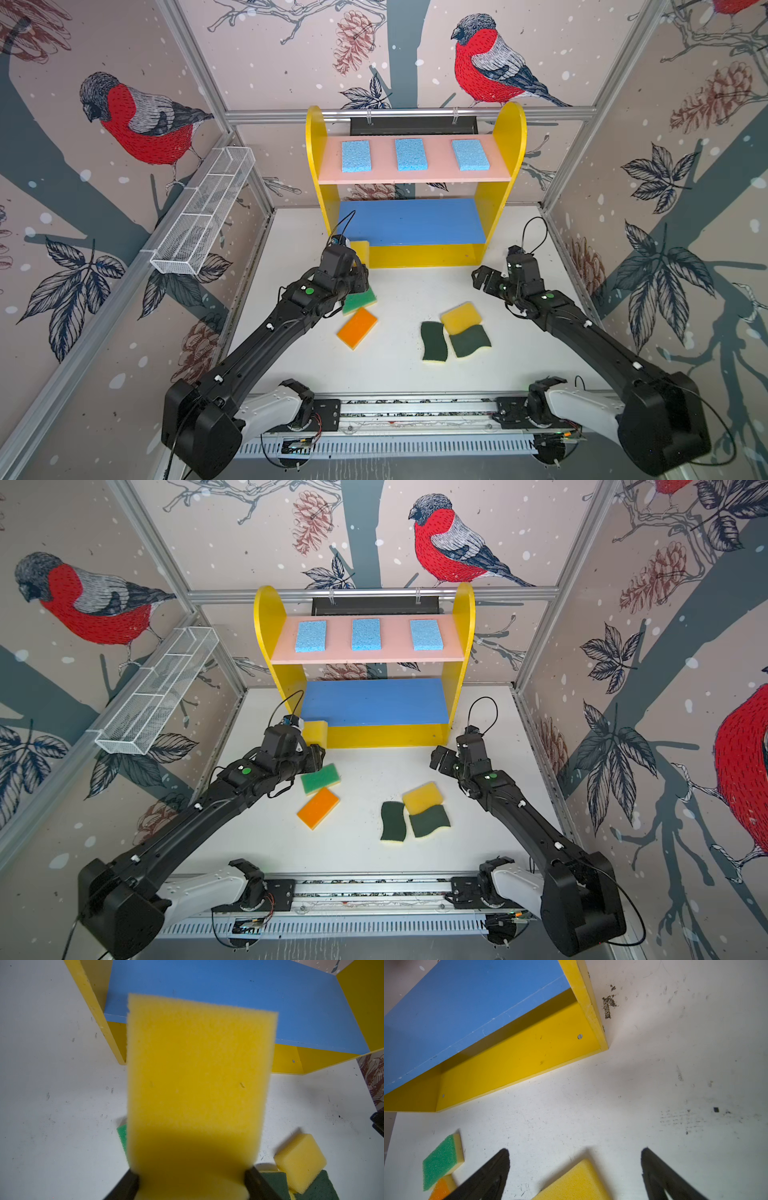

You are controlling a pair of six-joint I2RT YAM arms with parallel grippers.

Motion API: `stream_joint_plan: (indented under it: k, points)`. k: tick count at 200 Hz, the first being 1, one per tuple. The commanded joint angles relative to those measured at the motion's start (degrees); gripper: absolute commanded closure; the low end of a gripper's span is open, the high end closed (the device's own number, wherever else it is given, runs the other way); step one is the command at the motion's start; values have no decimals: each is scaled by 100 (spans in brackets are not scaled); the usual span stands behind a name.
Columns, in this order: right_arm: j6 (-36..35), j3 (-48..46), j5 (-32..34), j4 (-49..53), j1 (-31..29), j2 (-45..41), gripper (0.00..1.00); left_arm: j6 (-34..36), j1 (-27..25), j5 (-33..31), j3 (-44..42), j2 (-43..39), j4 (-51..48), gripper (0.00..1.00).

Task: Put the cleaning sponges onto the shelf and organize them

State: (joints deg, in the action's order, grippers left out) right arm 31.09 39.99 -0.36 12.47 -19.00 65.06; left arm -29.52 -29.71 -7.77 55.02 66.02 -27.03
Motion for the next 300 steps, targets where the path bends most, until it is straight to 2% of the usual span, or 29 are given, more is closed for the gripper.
stream_joint_plan:
  k: [1,93,166,224,300]
  points:
    - [-261,97,96,-103,57,17,2,88,-78,-240,120,133,295,40]
    - [-301,88,-184,-448,167,329,2,350,-87,-320,736,917,659,40]
    - [-362,150,-210,-451,285,349,2,645,-83,-899,914,1360,1109,40]
    - [-305,252,-214,-505,318,307,2,612,-9,-936,1312,1827,1017,40]
    - [-235,352,-151,-436,327,248,2,775,275,-825,1350,2079,1247,40]
